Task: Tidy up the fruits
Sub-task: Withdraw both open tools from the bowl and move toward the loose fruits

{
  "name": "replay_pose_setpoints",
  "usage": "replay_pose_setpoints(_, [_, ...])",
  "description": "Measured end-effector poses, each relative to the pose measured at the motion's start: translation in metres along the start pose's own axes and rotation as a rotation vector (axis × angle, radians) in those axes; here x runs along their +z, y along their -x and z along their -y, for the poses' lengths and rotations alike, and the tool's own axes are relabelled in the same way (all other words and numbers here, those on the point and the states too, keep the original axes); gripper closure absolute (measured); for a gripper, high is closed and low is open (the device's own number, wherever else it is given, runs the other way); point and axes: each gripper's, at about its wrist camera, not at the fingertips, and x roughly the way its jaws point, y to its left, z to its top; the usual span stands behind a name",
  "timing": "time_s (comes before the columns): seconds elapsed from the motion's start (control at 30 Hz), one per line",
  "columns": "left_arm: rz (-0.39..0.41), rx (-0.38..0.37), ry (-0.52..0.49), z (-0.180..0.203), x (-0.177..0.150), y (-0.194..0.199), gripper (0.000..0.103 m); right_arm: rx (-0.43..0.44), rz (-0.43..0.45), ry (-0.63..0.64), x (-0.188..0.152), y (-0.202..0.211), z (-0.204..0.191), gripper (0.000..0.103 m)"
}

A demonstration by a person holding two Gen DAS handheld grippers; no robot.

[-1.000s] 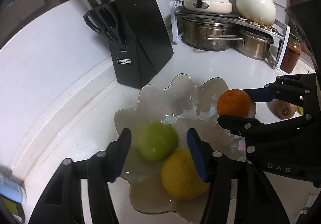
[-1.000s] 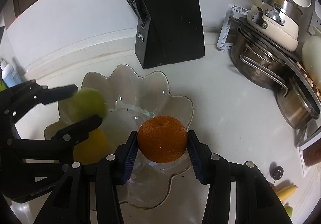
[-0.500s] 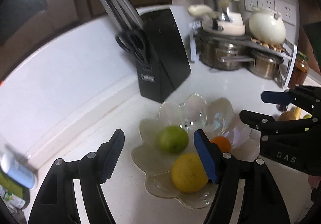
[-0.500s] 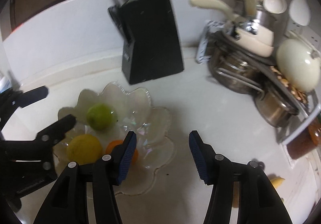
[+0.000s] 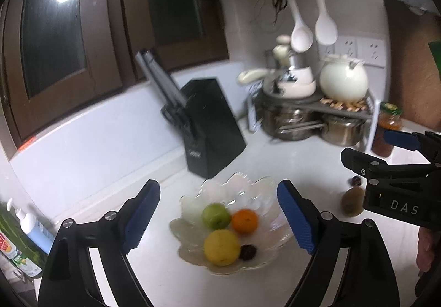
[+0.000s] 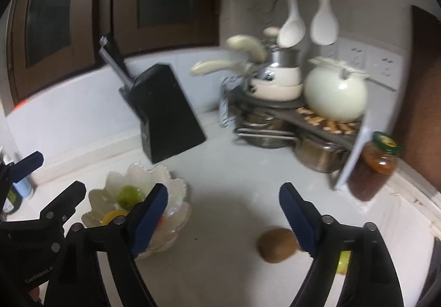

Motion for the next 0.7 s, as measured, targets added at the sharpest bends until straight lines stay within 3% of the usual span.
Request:
replay_pose_setpoints(0.37, [0.104,-0.077,0.013,0.056,0.008,0.044,0.001,-0.106,0.09,-0.098,-0.012,0.063,0.064,0.015])
replay_pose_setpoints(0.7, [0.084,-0.161,-0.002,0.104,-0.004,0.059,0.0,-0.178,0.095,-0.183,-0.039,0.09,0.113,0.015])
